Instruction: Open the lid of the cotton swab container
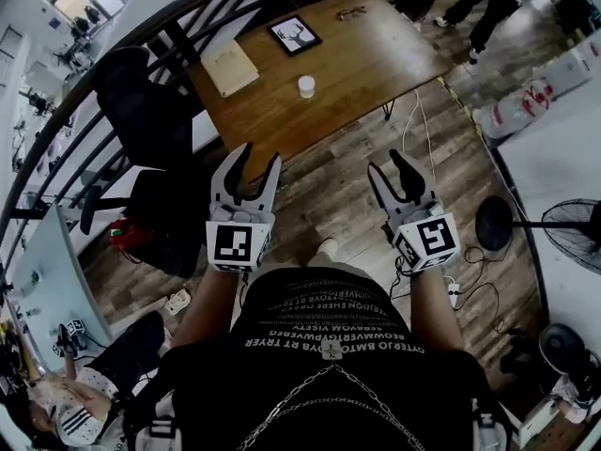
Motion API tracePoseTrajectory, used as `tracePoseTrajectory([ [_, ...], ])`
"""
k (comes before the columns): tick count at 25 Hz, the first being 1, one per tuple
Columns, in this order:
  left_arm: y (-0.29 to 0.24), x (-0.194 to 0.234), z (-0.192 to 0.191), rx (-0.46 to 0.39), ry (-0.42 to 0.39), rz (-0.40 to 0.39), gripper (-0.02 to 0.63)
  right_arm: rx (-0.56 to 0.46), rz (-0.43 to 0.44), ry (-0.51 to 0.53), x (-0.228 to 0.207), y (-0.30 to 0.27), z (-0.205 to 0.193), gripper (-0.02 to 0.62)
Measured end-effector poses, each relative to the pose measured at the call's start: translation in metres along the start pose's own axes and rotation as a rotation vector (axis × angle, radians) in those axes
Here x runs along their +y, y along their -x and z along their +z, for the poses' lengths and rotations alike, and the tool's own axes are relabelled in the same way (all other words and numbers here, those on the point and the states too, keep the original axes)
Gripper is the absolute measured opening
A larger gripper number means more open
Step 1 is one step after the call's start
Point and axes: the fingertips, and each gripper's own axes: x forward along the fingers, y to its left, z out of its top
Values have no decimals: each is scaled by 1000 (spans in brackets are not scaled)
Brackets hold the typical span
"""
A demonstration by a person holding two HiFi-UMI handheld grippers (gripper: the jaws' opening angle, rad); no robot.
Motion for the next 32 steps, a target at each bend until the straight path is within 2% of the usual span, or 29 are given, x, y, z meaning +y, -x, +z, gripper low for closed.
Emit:
tracePoseTrajectory([
  [5, -11, -9, 4, -9, 7, 34, 192, 0, 34, 3, -16, -4, -2, 192],
  [14, -12, -4, -1, 30, -12, 67, 192, -2, 59, -18, -29, -20, -6, 192],
  [26, -49, 15, 0, 27, 17, 34, 192, 19, 63, -20, -37, -57, -7, 192],
  [32, -79, 29, -6, 47, -11, -7, 192, 37, 53, -24, -45, -82, -5, 192],
])
